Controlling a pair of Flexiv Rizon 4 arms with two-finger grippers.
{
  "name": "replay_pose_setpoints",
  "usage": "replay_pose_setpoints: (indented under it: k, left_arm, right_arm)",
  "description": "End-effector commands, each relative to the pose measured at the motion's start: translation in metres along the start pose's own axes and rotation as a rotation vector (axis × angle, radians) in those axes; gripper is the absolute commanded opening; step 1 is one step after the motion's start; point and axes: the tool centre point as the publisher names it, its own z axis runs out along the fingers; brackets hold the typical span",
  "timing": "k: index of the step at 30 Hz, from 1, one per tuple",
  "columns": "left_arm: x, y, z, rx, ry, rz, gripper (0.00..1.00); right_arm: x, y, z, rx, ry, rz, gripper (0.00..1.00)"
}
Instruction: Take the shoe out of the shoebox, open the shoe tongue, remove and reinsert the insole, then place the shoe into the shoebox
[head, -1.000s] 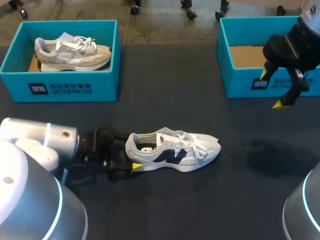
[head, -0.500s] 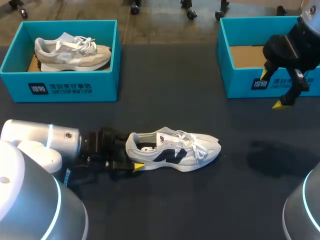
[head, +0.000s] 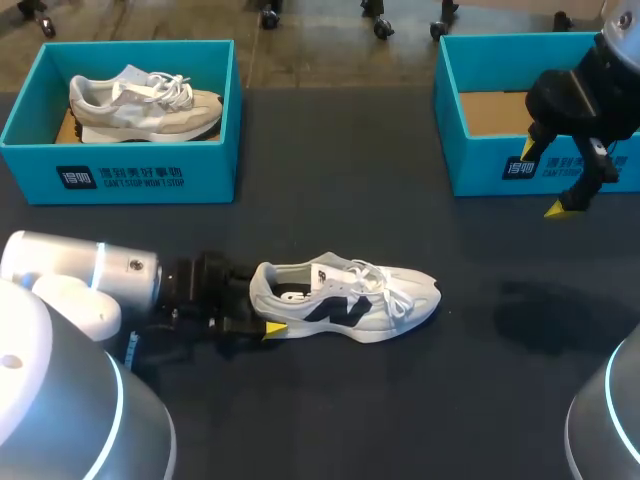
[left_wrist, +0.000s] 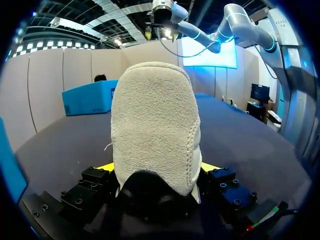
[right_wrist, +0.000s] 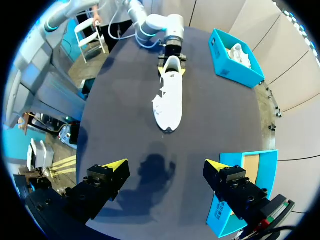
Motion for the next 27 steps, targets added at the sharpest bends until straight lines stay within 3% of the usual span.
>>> replay_pose_setpoints:
  k: [1,27]
  left_arm:
    - [-0.0037,0.0005,0.001,-0.004,0.01,0.0,0.0]
    - [-0.0062,0.0013,-0.0005,-0.024,0.015,-0.012,0.0]
  right_arm:
    - [-0.0012,0.0006,0.0008,0.002,0.002,0.0,1.0]
    - [-0.0012,0.0006,0.0008,0.002,0.002,0.0,1.0]
